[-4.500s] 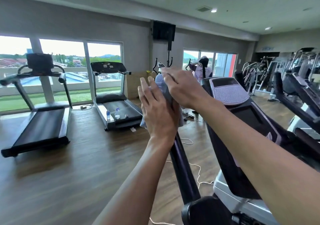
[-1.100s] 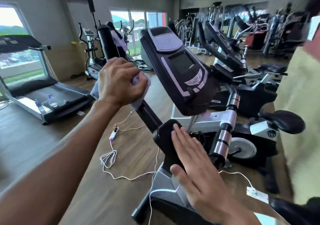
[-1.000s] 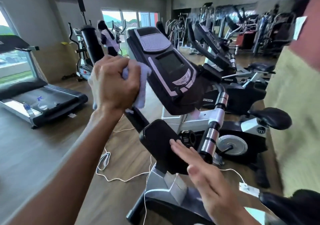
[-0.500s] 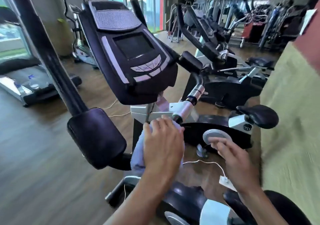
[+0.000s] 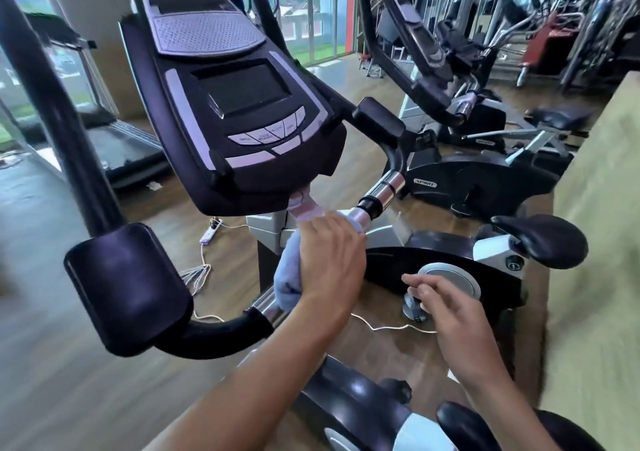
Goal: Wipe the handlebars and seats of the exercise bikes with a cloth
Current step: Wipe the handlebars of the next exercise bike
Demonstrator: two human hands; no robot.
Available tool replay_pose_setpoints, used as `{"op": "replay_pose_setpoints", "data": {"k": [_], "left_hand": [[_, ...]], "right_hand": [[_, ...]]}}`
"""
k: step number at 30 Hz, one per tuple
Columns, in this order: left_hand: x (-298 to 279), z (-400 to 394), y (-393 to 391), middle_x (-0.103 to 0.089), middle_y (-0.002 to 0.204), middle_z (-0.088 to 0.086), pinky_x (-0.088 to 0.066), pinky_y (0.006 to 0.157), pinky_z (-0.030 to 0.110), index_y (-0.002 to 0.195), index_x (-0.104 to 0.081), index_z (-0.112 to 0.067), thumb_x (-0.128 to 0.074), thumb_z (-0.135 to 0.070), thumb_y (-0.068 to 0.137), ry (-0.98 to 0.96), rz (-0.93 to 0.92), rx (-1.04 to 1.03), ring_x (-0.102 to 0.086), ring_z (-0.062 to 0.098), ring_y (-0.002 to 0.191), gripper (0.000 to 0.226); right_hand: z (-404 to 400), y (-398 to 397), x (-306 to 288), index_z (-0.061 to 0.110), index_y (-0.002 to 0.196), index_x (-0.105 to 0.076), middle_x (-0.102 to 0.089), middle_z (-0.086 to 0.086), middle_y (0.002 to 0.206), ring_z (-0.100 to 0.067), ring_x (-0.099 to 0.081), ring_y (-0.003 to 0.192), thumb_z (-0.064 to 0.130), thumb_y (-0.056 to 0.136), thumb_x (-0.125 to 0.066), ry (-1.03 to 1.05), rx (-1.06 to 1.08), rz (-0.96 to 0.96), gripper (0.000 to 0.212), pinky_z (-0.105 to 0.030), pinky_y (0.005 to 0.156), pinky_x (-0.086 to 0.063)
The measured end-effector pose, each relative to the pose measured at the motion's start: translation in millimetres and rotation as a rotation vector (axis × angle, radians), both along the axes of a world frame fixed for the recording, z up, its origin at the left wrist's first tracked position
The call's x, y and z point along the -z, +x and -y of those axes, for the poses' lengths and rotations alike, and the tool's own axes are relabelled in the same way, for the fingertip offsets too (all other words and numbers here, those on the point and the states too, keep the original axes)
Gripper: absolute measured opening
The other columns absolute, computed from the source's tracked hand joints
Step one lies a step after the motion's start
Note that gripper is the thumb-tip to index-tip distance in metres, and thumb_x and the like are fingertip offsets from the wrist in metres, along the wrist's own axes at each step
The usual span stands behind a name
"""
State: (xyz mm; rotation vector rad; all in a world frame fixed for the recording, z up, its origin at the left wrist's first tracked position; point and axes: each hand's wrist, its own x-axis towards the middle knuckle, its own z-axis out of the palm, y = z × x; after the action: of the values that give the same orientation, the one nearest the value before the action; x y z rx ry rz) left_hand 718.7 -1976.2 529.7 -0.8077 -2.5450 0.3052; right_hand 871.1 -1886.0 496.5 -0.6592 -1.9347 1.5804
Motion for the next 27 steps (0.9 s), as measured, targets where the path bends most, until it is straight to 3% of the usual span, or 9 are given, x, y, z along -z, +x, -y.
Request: {"op": "replay_pose_setpoints", "data": {"k": [5,9,12,15,17,20,23,26,27], "left_hand": [[-32,-56,-29,-0.066,0.091,0.002,-0.034,0.068,0.036,0.098,-0.063,-0.019,-0.065,-0.026,0.091,-0.012,0.181,0.114,-0.063,0.025,0.084,0.010],[-38,-46,-19,-0.051,0.078,0.002,-0.033,0.065,0.036,0.088,-0.047,-0.020,-0.083,-0.027,0.066,-0.024,0.251,0.116,-0.054,0.024,0.073,0.043],[-24,-31,-9,-0.060,0.093,0.008,-0.034,0.069,0.038,0.101,-0.058,-0.014,-0.068,-0.034,0.082,0.041,0.171,0.118,-0.057,0.027,0.084,0.029],[-34,-37,-18,-0.063,0.119,0.017,-0.039,0.094,0.045,0.121,-0.059,-0.005,-0.031,-0.043,0.103,0.370,0.333,0.057,-0.058,0.034,0.111,0.050],[-48,-37,-22,-0.058,0.127,0.017,-0.033,0.105,0.046,0.126,-0.054,-0.006,-0.030,-0.036,0.105,0.656,0.583,0.086,-0.050,0.035,0.122,0.044],[-61,-19,-27,-0.059,0.118,0.001,-0.036,0.098,0.035,0.113,-0.060,-0.018,-0.032,-0.024,0.104,1.116,0.855,0.291,-0.051,0.024,0.116,0.030],[-64,9,-26,-0.070,0.100,-0.005,-0.048,0.085,0.028,0.094,-0.067,-0.021,-0.034,-0.028,0.095,1.575,0.732,0.329,-0.065,0.017,0.096,0.034],[-62,33,-23,-0.068,0.083,0.001,-0.048,0.073,0.026,0.085,-0.068,-0.009,-0.040,-0.022,0.095,1.679,0.666,0.323,-0.062,0.014,0.080,0.032],[-61,41,-23,-0.067,0.079,0.001,-0.047,0.069,0.026,0.081,-0.067,-0.008,-0.041,-0.022,0.095,1.667,0.633,0.315,-0.060,0.014,0.076,0.033]], "right_hand": [[-9,7,12,0.025,0.099,-0.077,-0.077,0.011,0.099,-0.009,-0.068,0.092,0.010,0.102,-0.056,-0.036,0.032,0.026,0.026,-0.028,0.086,-0.049],[-15,18,18,0.028,0.097,-0.077,-0.076,0.008,0.098,-0.015,-0.069,0.097,0.015,0.102,-0.057,-0.048,0.049,0.063,0.025,-0.036,0.092,-0.049],[-20,15,12,0.027,0.095,-0.076,-0.076,0.010,0.093,-0.017,-0.068,0.093,0.014,0.102,-0.057,-0.005,0.047,0.074,0.025,-0.035,0.087,-0.050],[-15,-4,-3,0.027,0.101,-0.073,-0.075,0.010,0.095,-0.015,-0.067,0.095,0.013,0.102,-0.058,0.086,-0.003,0.038,0.021,-0.021,0.082,-0.049],[-5,-20,-18,0.024,0.117,-0.069,-0.070,0.012,0.114,-0.007,-0.063,0.111,0.021,0.103,-0.056,0.265,-0.040,-0.013,0.019,-0.019,0.095,-0.046],[15,-51,-47,0.012,0.152,-0.043,-0.042,0.001,0.155,-0.010,-0.034,0.145,0.046,0.098,-0.042,0.637,-0.132,0.067,0.064,-0.022,0.120,-0.025],[32,-93,-65,0.001,0.161,-0.011,-0.011,-0.013,0.169,-0.021,-0.003,0.157,0.062,0.086,-0.021,0.804,-0.237,0.369,0.097,-0.032,0.128,-0.002],[38,-134,-61,-0.010,0.149,-0.028,-0.031,-0.025,0.157,-0.035,-0.020,0.151,0.064,0.079,-0.015,0.902,-0.183,0.467,0.102,-0.040,0.126,-0.009],[35,-145,-59,-0.008,0.144,-0.037,-0.041,-0.024,0.150,-0.036,-0.030,0.146,0.064,0.083,-0.024,0.927,-0.167,0.484,0.094,-0.039,0.124,-0.015]]}}
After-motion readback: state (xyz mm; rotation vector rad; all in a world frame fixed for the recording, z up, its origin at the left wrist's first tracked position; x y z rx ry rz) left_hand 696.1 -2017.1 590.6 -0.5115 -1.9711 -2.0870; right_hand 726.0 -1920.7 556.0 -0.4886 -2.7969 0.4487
